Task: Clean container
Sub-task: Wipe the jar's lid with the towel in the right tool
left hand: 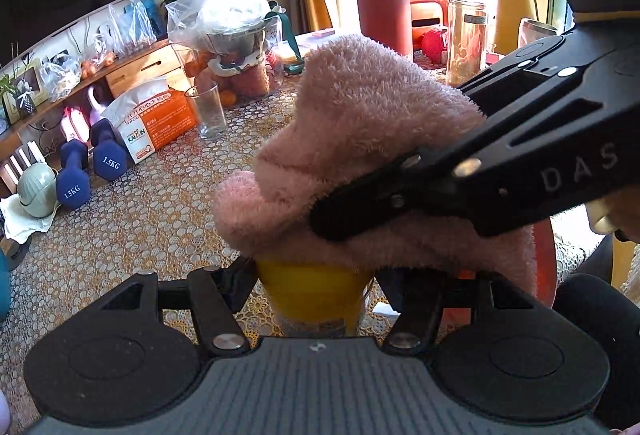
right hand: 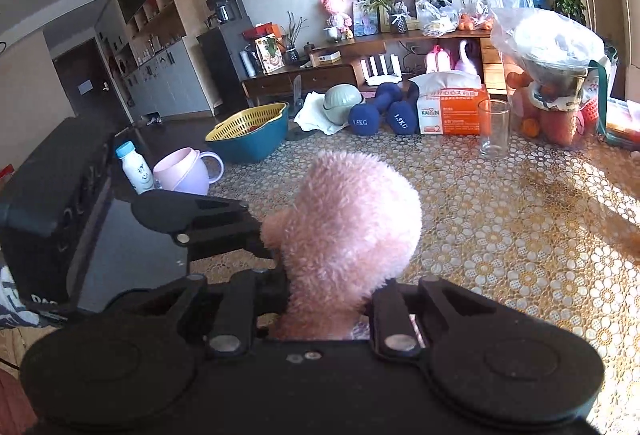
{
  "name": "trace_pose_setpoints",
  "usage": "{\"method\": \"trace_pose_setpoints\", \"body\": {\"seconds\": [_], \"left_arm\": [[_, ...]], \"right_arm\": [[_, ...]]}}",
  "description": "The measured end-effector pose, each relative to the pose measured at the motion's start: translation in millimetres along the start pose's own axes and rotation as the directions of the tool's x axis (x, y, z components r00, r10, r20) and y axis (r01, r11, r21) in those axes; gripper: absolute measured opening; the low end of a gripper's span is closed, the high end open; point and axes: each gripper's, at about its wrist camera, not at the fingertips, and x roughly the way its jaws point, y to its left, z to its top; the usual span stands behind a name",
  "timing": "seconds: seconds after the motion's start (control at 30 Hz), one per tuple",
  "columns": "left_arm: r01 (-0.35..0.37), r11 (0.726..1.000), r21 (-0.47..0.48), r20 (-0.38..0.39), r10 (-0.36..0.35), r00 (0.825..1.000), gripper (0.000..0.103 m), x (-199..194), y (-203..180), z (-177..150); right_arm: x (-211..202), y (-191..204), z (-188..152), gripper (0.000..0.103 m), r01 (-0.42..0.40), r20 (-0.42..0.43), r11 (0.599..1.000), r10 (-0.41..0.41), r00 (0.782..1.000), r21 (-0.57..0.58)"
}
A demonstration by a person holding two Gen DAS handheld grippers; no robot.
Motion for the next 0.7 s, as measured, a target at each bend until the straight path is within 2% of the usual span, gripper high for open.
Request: {"method": "trace_pose_setpoints", "body": {"seconds": [0.1,0.33,0.4,0.57,0.63,0.7], "left_arm": [[0.008,1.000,-0.018,0.005,-0.008,1.000,0.062,3,4,2],[0.023,0.999,-0.036,0.021,-0.022,1.000,0.062,7,7,4],[0.021,1.000,-0.022,0.025,-0.021,0.999,0.062,7,6,4],[0.013,1.000,0.014,0.028,-0.014,1.000,0.063,5,0,2],[0.008,1.000,0.028,0.030,-0.009,1.000,0.063,4,-2,1],[0.009,1.000,0.023,0.028,-0.010,1.000,0.063,4,-1,0]], "right_arm": [[4,-12,4,0.018,0.029,0.008,0.999,-0.029,1.000,0.028],[14,-50,3,0.019,0.040,0.042,0.983,-0.049,0.998,0.180],[22,-60,1,0.019,0.082,0.014,0.976,-0.087,0.996,0.204],[51,-69,-28,0.018,0.095,-0.095,0.968,-0.074,0.993,0.232],[50,-76,-38,0.018,0.070,-0.088,0.956,-0.046,0.995,0.285],[51,-74,-45,0.018,0.103,-0.129,0.965,-0.073,0.989,0.242]]}}
